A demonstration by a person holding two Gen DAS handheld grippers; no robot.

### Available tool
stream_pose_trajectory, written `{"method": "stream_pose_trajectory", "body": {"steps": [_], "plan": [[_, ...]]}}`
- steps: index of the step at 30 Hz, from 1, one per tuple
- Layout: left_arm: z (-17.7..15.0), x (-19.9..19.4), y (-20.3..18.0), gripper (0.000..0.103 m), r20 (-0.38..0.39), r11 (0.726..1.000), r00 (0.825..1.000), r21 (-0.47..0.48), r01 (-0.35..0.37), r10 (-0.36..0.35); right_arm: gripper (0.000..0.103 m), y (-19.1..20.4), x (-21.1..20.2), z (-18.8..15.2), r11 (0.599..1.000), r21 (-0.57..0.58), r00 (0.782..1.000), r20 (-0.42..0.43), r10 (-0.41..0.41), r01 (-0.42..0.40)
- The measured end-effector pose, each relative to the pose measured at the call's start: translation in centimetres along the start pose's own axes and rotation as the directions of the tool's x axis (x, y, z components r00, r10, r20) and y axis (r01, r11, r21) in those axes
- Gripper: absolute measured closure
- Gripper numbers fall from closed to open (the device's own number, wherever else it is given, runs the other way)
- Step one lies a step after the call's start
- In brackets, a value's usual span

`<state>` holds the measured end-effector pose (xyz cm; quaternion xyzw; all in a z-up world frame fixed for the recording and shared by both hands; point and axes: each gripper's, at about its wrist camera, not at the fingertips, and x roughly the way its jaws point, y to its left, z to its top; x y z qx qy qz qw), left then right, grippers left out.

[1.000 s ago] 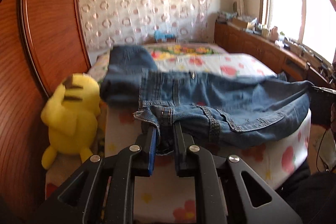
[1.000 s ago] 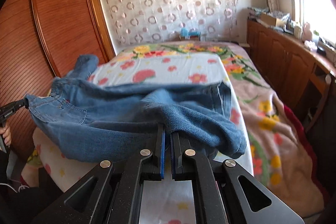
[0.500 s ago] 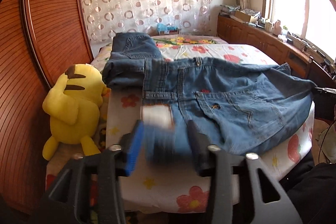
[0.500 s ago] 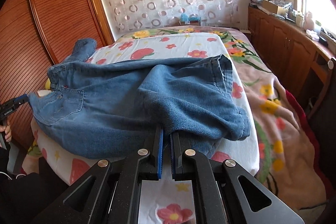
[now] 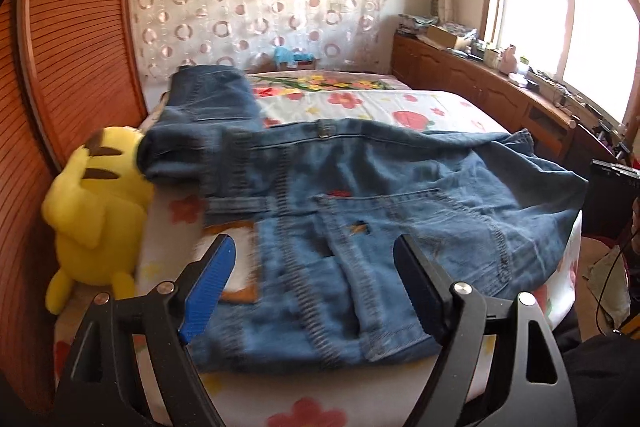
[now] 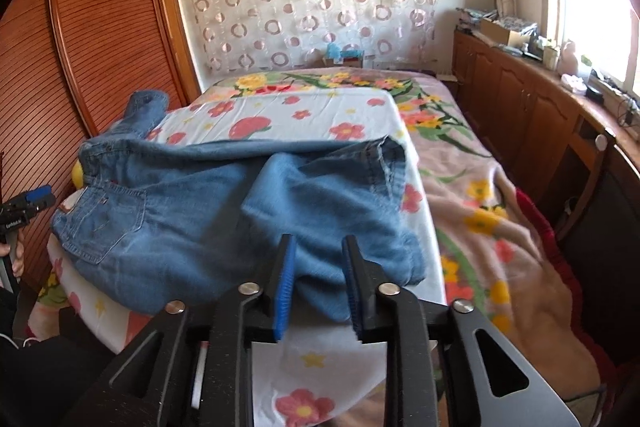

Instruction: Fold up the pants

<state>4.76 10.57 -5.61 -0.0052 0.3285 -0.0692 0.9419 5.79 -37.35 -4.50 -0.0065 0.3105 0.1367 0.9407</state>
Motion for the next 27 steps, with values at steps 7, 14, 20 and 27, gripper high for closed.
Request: {"method": "stream_pose_trajectory", "body": {"steps": [7, 14, 20, 27], "plan": [[1.1, 2.6, -2.7, 0.021, -0.003, 0.998, 0.998, 0.023, 0.058, -0.058, 0.063, -0.6, 2.0, 1.7, 1.000, -0.009, 0.999, 0.026, -0.023, 0.023], [1.2, 5.3, -3.5, 0.021, -0.062, 0.998, 0.996, 0.020, 0.065, -0.064, 0.063, -1.1, 6.4, 4.4, 0.999, -0.036, 1.000, -0.004, -0.025, 0.025], [0.5, 7.0, -3.3, 0.021, -0.105, 0.997, 0.992, -0.014, 0.076, -0.077, 0.062, -1.1, 11.1, 5.9, 0.995, -0.083, 0.994, -0.094, -0.056, 0.049], [-0.5, 7.9, -2.8, 0.021, -0.134, 0.996, 0.987, -0.033, 0.085, -0.088, 0.062, -2.7, 14.8, 6.2, 0.996, -0.016, 0.977, -0.194, -0.086, 0.085]]}}
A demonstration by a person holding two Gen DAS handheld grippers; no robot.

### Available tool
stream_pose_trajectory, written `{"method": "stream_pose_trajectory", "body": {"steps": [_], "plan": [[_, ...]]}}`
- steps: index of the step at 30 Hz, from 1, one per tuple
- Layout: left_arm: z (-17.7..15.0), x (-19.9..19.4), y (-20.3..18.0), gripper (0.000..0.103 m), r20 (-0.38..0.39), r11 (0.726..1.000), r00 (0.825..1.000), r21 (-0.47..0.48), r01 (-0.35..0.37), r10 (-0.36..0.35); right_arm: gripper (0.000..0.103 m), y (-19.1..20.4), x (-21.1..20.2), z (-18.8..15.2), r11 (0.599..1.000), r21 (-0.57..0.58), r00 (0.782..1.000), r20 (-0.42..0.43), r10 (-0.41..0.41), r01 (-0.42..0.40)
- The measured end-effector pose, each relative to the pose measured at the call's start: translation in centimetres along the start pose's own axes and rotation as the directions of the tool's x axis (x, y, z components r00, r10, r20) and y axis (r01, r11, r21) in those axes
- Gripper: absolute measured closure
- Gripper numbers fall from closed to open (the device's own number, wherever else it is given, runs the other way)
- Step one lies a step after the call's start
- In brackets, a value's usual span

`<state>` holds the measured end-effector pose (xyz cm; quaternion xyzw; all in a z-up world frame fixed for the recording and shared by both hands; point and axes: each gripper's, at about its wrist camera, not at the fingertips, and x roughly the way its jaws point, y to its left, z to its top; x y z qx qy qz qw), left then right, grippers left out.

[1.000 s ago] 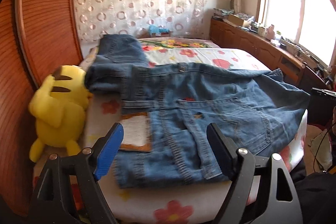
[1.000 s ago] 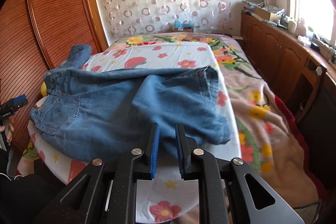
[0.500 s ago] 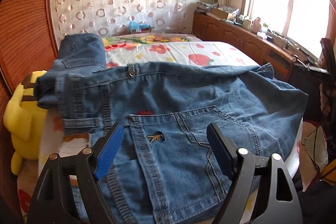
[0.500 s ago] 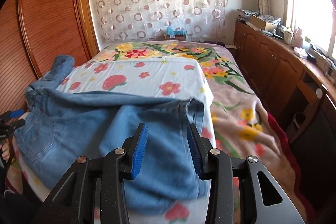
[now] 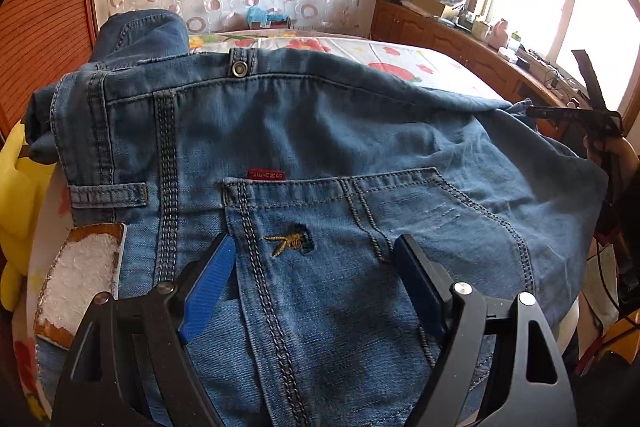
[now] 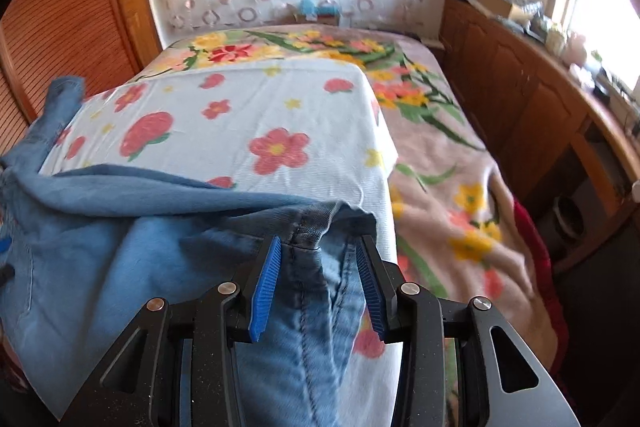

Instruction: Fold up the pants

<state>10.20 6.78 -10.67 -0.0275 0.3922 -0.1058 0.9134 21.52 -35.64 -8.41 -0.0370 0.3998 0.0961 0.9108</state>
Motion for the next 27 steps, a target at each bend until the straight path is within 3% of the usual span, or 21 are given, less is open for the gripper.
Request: {"method": "stream_pose_trajectory", "body": {"steps": [2, 3, 5, 8, 11, 17, 19, 21, 24, 27], "plan": [[-0.1, -0.1, 0.0, 0.021, 0.001, 1.000, 1.000, 0.001, -0.001, 0.001, 0.068, 0.1, 0.1, 0.2, 1.000, 0.002, 1.000, -0.002, 0.026, -0.026], [-0.2, -0.1, 0.0, 0.021, 0.002, 1.000, 1.000, 0.004, -0.004, 0.004, 0.084, 0.1, 0.1, 0.3, 0.999, -0.002, 0.999, -0.006, 0.043, -0.043], [-0.2, 0.2, -0.3, 0.021, -0.003, 1.000, 1.000, 0.013, -0.014, 0.014, 0.095, 0.4, -0.3, 0.4, 0.998, -0.015, 0.998, -0.006, 0.068, -0.068], [-0.5, 0.3, -0.7, 0.020, 0.004, 0.999, 1.000, 0.041, -0.031, 0.030, 0.096, -0.3, -3.0, 1.0, 0.997, -0.038, 0.993, 0.090, 0.075, -0.072], [-0.7, 0.4, -0.9, 0.020, 0.020, 0.998, 0.999, 0.059, -0.034, 0.033, 0.096, -1.6, -5.9, 1.4, 0.999, 0.036, 0.982, 0.187, -0.017, 0.010], [-0.6, 0.5, -0.5, 0.016, 0.016, 0.998, 1.000, 0.057, -0.013, 0.013, 0.096, -1.5, -5.3, 0.4, 0.997, 0.015, 0.992, 0.100, -0.079, 0.078], [-0.6, 0.5, -0.6, 0.016, 0.015, 0.998, 1.000, 0.062, -0.021, 0.020, 0.092, -1.3, -5.1, -0.2, 0.998, 0.011, 0.996, 0.065, -0.064, 0.064], [-0.4, 0.5, -0.6, 0.016, 0.013, 0.998, 1.000, 0.061, -0.020, 0.019, 0.073, -1.2, -5.1, 0.0, 0.998, 0.018, 0.996, 0.068, -0.062, 0.061], [-0.4, 0.5, -0.6, 0.016, 0.013, 0.998, 1.000, 0.062, -0.019, 0.019, 0.063, -1.7, -6.3, -1.0, 0.999, 0.038, 0.996, 0.081, -0.024, 0.021], [-0.3, 0.4, -0.5, 0.016, 0.007, 0.998, 1.000, 0.064, -0.022, 0.022, 0.061, -2.5, -7.4, -2.8, 0.999, 0.052, 0.996, 0.085, -0.017, 0.013]]}}
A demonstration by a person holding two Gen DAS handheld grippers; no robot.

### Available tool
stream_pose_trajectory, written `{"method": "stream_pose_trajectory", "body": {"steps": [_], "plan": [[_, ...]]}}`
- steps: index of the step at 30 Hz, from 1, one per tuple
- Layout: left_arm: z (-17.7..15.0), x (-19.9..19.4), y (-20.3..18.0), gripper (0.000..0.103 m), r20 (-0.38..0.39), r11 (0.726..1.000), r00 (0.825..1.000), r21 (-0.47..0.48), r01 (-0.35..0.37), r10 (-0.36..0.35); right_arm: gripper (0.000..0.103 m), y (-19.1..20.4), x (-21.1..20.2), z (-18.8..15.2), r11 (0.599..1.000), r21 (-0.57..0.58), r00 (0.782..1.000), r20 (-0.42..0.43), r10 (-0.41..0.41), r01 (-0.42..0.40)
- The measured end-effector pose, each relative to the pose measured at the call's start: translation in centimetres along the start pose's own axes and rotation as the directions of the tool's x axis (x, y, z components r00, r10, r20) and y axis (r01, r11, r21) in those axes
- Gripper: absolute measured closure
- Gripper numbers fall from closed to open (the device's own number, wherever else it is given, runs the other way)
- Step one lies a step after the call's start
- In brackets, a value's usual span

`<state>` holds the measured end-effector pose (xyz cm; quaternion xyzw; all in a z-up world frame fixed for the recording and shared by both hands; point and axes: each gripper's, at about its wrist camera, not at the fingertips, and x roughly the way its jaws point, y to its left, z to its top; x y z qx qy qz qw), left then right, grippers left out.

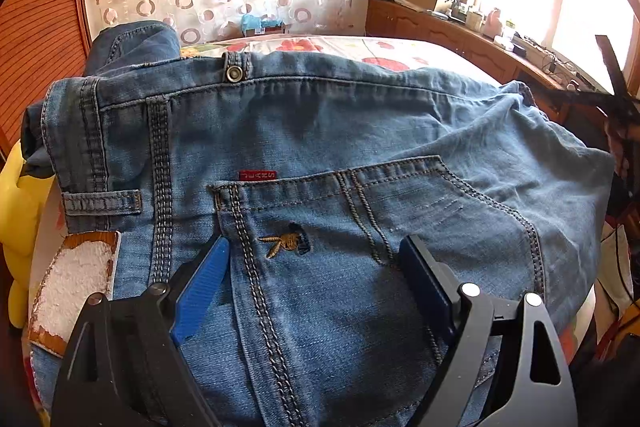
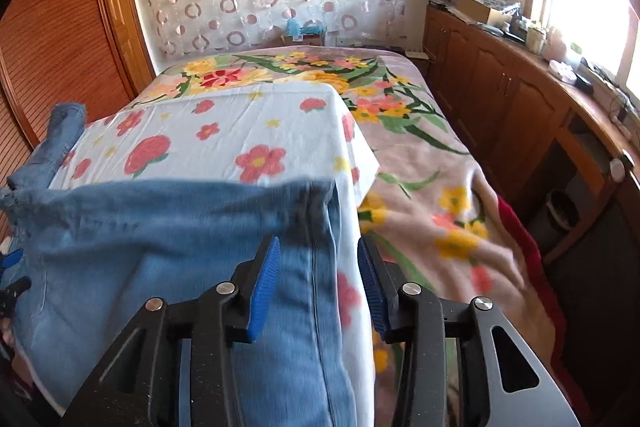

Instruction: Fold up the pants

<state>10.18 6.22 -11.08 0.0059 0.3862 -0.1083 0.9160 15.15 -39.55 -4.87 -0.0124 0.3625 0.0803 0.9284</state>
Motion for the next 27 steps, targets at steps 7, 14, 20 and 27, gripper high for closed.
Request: {"method": "stream_pose_trajectory", "body": {"steps": [7, 14, 20, 27], "plan": [[0.2, -0.8, -0.5, 0.016, 0.010, 1.000, 1.000, -0.021, -0.020, 0.020, 0.061, -1.2, -3.8, -3.9, 0.999, 0.044, 1.000, 0.008, 0.021, -0.021], [1.1, -2.5, -1.6, 0.016, 0.054, 0.999, 0.998, -0.038, -0.016, 0.018, 0.058, -1.6, -5.5, -6.5, 0.990, 0.134, 0.999, 0.020, 0.047, -0.049], [1.8, -3.7, -2.8, 0.016, 0.083, 0.999, 0.997, -0.033, 0.011, -0.008, 0.048, -1.2, -5.2, -7.6, 0.984, 0.166, 0.998, 0.015, 0.065, -0.067], [1.7, -3.5, -3.8, 0.016, 0.080, 1.000, 0.997, -0.023, 0.013, -0.011, 0.047, -0.7, -4.0, -8.0, 0.982, 0.185, 0.998, -0.048, 0.048, -0.038]]}}
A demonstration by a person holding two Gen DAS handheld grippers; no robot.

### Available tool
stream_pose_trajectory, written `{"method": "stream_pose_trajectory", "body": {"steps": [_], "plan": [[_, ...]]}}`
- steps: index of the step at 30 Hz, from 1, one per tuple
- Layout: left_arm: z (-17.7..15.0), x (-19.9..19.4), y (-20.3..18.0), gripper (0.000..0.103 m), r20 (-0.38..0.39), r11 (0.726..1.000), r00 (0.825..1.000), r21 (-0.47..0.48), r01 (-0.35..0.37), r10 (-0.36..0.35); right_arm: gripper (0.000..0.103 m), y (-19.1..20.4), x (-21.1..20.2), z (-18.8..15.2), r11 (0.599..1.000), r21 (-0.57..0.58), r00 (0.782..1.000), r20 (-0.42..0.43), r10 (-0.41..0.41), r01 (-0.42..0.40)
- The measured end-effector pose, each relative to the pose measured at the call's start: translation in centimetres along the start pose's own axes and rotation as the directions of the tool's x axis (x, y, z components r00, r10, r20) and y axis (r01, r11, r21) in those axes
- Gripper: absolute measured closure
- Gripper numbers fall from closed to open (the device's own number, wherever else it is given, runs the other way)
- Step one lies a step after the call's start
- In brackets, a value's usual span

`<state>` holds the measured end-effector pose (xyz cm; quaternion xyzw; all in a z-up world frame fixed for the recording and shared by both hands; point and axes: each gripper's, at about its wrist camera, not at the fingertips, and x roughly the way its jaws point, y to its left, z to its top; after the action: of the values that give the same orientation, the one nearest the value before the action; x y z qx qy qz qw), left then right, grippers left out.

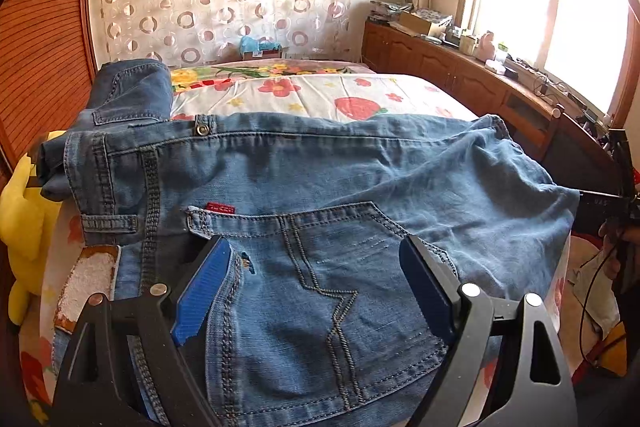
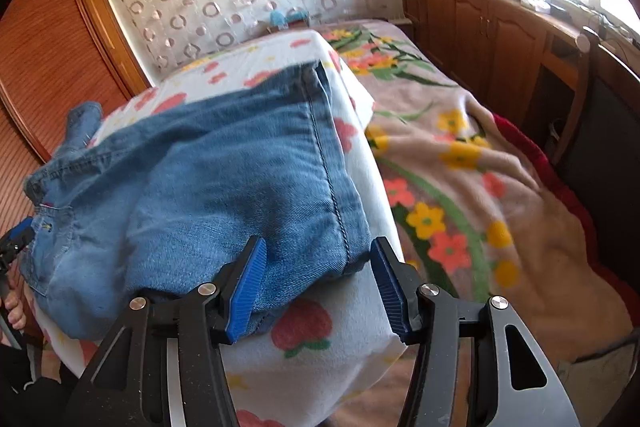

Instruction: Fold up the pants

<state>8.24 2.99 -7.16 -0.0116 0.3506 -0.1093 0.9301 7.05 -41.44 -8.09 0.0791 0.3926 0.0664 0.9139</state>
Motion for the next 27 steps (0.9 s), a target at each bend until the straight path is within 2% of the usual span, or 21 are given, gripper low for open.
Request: {"method": "stream_pose_trajectory", "body": {"steps": [11, 15, 16, 17, 20, 23, 27], "plan": [[-0.3, 0.2, -0.9, 0.016, -0.017, 1.000, 1.000, 0.007, 0.006, -0.006, 0.047, 0.0, 0.5, 0.4, 1.000, -0.012, 1.000, 0.000, 0.002, -0.002], [-0.2, 0.0, -1.5, 0.016, -0.015, 0.999, 0.999, 0.015, 0.036, -0.036, 0.048, -0.1, 0.7, 0.1, 1.000, -0.027, 1.000, 0.004, 0.012, -0.012], [-0.2, 0.0, -1.7, 0.016, -0.014, 0.999, 0.999, 0.019, 0.035, -0.035, 0.050, -0.1, 0.7, 0.2, 1.000, -0.028, 1.000, 0.004, 0.014, -0.014], [-0.1, -0.1, -1.9, 0.016, -0.013, 0.999, 0.999, 0.026, 0.035, -0.034, 0.058, -0.1, 0.7, 0.2, 0.999, -0.028, 1.000, 0.004, 0.021, -0.021], [-0.1, -0.4, -2.3, 0.016, -0.007, 0.999, 0.999, 0.035, 0.041, -0.041, 0.064, -0.1, 0.8, 0.1, 0.999, -0.026, 0.999, 0.004, 0.037, -0.036], [0.0, -0.7, -2.4, 0.016, -0.003, 0.998, 0.999, 0.038, 0.042, -0.042, 0.079, 0.2, 0.8, 0.0, 0.998, -0.029, 0.999, 0.007, 0.051, -0.051], [0.2, -0.9, -2.3, 0.016, 0.003, 0.999, 0.999, 0.038, 0.039, -0.039, 0.084, 0.7, -0.2, 0.3, 0.998, -0.047, 0.998, 0.061, 0.032, -0.029]]}}
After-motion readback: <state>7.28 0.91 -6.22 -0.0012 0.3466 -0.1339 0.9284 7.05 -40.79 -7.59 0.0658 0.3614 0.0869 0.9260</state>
